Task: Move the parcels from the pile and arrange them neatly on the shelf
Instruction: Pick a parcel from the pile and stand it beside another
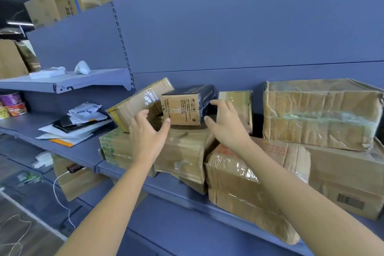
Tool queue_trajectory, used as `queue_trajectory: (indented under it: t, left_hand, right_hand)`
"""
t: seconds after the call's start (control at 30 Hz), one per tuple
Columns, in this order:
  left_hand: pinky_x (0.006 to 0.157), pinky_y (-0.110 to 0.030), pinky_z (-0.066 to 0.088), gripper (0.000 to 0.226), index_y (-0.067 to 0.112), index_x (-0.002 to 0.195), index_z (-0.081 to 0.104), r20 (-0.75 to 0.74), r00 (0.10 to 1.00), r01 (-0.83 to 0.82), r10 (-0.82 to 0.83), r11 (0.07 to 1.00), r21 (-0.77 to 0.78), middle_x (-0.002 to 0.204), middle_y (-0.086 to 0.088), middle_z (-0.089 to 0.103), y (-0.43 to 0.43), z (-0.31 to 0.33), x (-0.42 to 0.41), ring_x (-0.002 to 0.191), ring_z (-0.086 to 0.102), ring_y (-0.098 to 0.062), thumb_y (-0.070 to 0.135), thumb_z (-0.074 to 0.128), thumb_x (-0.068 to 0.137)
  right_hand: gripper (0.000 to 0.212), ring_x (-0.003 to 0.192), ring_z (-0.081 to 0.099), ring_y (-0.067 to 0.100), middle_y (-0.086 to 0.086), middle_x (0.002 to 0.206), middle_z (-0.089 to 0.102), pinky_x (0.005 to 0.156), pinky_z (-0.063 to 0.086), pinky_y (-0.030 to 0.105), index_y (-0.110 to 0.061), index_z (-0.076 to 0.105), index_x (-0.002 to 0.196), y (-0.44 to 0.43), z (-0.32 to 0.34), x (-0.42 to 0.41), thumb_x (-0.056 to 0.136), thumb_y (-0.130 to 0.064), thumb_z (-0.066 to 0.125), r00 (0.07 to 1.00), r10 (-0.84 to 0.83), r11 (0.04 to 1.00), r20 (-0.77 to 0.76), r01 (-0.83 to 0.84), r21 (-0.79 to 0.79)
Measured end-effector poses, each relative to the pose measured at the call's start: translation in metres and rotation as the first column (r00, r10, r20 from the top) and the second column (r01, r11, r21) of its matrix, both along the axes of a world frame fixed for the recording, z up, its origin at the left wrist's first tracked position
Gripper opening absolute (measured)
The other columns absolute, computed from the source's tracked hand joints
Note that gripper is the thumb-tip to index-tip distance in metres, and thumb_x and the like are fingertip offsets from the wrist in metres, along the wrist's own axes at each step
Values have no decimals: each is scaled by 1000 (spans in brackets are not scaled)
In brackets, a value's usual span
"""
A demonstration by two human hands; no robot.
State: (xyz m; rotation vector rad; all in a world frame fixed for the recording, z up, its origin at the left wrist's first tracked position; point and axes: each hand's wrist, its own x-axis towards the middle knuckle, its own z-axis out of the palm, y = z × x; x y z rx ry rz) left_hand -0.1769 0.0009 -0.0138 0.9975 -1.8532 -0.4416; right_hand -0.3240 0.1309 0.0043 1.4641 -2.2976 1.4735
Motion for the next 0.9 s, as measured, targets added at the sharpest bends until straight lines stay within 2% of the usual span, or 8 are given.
queue_trajectory:
  t: [0.13, 0.2, 0.23, 0.27, 0.4, 0.67, 0.77, 0.9]
  left_hand:
    - [104, -39, 38, 65, 14, 136, 38, -23, 998, 56, -55, 996, 68, 139, -2, 41, -22, 15, -11, 127, 42, -20, 54, 55, 88]
    - [93, -38, 45, 64, 14, 129, 44, -96, 986, 151, -137, 976, 157, 127, 2, 52, -29, 24, -18, 115, 53, -17, 63, 47, 88]
    - [85, -34, 47, 61, 15, 123, 48, -165, 972, 201, -169, 959, 202, 114, 5, 57, -33, 27, -23, 105, 57, -14, 66, 42, 89]
    - [81, -31, 47, 62, 17, 120, 48, -240, 955, 242, -176, 929, 279, 107, 6, 59, -37, 32, -28, 100, 59, -12, 69, 39, 87]
    - [103, -51, 42, 110, 28, 144, 35, -449, 889, 366, -91, 730, 577, 141, 0, 51, -69, 33, -46, 122, 53, -29, 92, 28, 55]
    - [98, -47, 47, 88, 25, 143, 39, -365, 888, 459, -279, 582, 671, 140, -4, 51, -77, 42, -49, 122, 54, -29, 80, 38, 74]
    - [71, -34, 53, 50, 26, 126, 49, -379, 836, 547, -398, 547, 633, 124, -3, 60, -80, 47, -45, 111, 60, -29, 61, 41, 92]
    - [87, -46, 54, 62, 30, 119, 50, -422, 763, 637, -490, 456, 622, 124, -3, 61, -87, 49, -37, 112, 59, -30, 66, 58, 69]
  right_hand:
    - [52, 126, 47, 17, 3, 140, 45, 110, 36, 36, -16, 42, 136, -29, 13, -8, 92, -42, 53, 961, 86, 987, 263, -45, -156]
    - [41, 94, 42, 1, 6, 127, 56, 105, 40, 37, -16, 46, 125, -36, 20, -9, 94, -44, 50, 900, 114, 975, 421, -19, -223]
    - [44, 130, 30, 14, 10, 126, 55, 105, 40, 41, -13, 45, 130, -39, 21, -10, 96, -41, 48, 858, 127, 969, 498, -1, -245]
    - [47, 118, 52, 17, 9, 126, 55, 107, 40, 45, -12, 42, 134, -42, 23, -12, 98, -41, 46, 817, 128, 969, 563, 19, -248]
    - [55, 121, 47, 21, 2, 135, 48, 105, 41, 53, -22, 32, 141, -55, 27, -18, 96, -52, 43, 687, 138, 980, 714, 12, -201]
    - [95, 113, 54, 26, 3, 131, 55, 98, 47, 53, -29, 40, 134, -84, 19, -7, 56, -83, 47, 664, 54, 988, 746, 70, -135]
    - [85, 119, 50, 26, 2, 132, 51, 102, 43, 52, -26, 35, 139, -88, 20, 3, 70, -71, 55, 706, -16, 985, 708, 134, -111]
    - [49, 103, 54, 15, 0, 122, 56, 92, 44, 39, -26, 41, 129, -86, 18, 16, 88, -46, 59, 719, 19, 962, 695, 177, -209]
